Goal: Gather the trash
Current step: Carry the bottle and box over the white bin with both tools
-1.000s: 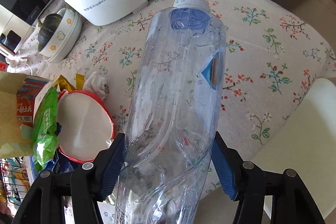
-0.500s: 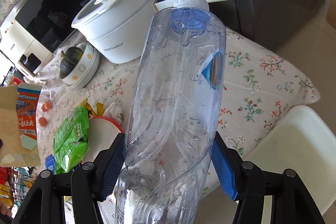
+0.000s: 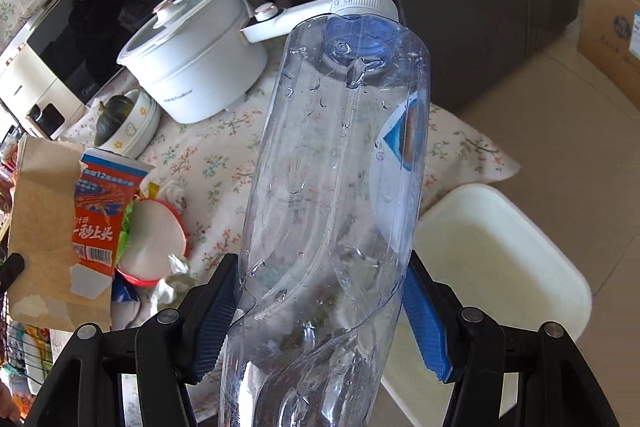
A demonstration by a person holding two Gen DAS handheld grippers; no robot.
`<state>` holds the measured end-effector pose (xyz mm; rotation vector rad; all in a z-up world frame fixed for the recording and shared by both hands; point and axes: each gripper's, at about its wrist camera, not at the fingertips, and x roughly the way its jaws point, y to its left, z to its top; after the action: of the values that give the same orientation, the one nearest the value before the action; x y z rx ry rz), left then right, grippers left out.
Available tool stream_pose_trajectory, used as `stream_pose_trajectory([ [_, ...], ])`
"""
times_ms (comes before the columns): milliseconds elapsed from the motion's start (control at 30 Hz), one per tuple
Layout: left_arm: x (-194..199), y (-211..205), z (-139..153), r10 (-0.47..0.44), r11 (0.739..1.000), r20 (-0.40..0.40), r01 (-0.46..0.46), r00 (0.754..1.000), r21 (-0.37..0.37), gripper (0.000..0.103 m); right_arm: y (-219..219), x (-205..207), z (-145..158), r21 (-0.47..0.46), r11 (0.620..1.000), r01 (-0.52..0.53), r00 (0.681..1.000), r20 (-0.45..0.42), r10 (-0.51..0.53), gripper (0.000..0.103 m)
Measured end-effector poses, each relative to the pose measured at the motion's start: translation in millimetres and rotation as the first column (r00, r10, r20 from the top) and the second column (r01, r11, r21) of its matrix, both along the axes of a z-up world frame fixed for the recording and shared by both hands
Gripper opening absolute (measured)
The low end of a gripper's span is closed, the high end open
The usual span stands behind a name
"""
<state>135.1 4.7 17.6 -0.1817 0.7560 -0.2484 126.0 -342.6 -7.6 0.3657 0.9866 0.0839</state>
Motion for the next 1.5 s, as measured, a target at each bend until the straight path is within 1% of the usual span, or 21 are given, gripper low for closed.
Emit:
stream_pose_trajectory([
  [67,-3,-25,-6,-0.06,0.998,-0.017,0.06,0.998,0.014,0.0,-12,-10,-4,-0.016,1.0,0.012,1.0,-0.007,-0.012,0.067],
  [167,-8,-62,-18,-0.142,0.989,-0.051,0.143,0.989,0.025,0.0,-32,-23,-13,-0.039,0.999,0.038,0.999,-0.028,-0.04,0.067],
  [333,-14,-122,-41,-0.264,0.962,-0.114,0.27,0.958,0.038,0.0,-63,-39,-32,-0.054,0.994,0.091,0.992,-0.078,-0.095,0.067],
  [467,-17,-169,-60,-0.321,0.94,-0.151,0.334,0.935,0.068,0.0,-83,-46,-41,-0.058,0.99,0.128,0.986,-0.099,-0.133,0.067],
  [533,-15,-188,-72,-0.335,0.932,-0.174,0.352,0.926,0.081,0.0,-94,-51,-44,-0.07,0.987,0.145,0.983,-0.106,-0.152,0.067],
  [600,-10,-204,-86,-0.342,0.928,-0.208,0.364,0.916,0.078,0.0,-102,-53,-48,-0.074,0.984,0.16,0.979,-0.116,-0.168,0.067],
  [800,12,-233,-113,-0.341,0.927,-0.276,0.37,0.898,0.058,0.0,-118,-55,-58,-0.084,0.979,0.188,0.969,-0.15,-0.199,0.067],
  [933,23,-242,-126,-0.339,0.929,-0.286,0.366,0.896,0.046,0.0,-125,-57,-64,-0.09,0.977,0.194,0.965,-0.164,-0.207,0.067],
  [1033,28,-243,-127,-0.34,0.931,-0.286,0.364,0.896,0.036,0.0,-128,-56,-65,-0.096,0.976,0.195,0.963,-0.167,-0.209,0.067],
  [1133,31,-240,-125,-0.333,0.932,-0.281,0.36,0.9,0.051,0.002,-127,-55,-66,-0.097,0.976,0.195,0.963,-0.172,-0.209,0.067],
  [1167,32,-239,-123,-0.33,0.931,-0.276,0.359,0.903,0.06,0.005,-126,-54,-66,-0.098,0.976,0.193,0.963,-0.172,-0.208,0.067],
  [1233,31,-233,-117,-0.323,0.932,-0.262,0.353,0.91,0.078,0.019,-124,-53,-65,-0.1,0.977,0.189,0.964,-0.17,-0.204,0.067],
  [1300,29,-224,-109,-0.303,0.939,-0.236,0.331,0.923,0.092,0.053,-120,-51,-64,-0.104,0.977,0.186,0.965,-0.167,-0.201,0.067],
  [1367,27,-212,-99,-0.279,0.948,-0.207,0.304,0.938,0.099,0.063,-117,-50,-64,-0.107,0.977,0.182,0.966,-0.165,-0.198,0.067],
  [1433,25,-201,-90,-0.263,0.951,-0.193,0.288,0.945,0.114,0.064,-113,-48,-64,-0.112,0.978,0.177,0.967,-0.165,-0.194,0.068],
  [1500,23,-187,-82,-0.241,0.955,-0.178,0.266,0.954,0.132,0.069,-109,-44,-65,-0.119,0.978,0.17,0.968,-0.166,-0.188,0.068],
])
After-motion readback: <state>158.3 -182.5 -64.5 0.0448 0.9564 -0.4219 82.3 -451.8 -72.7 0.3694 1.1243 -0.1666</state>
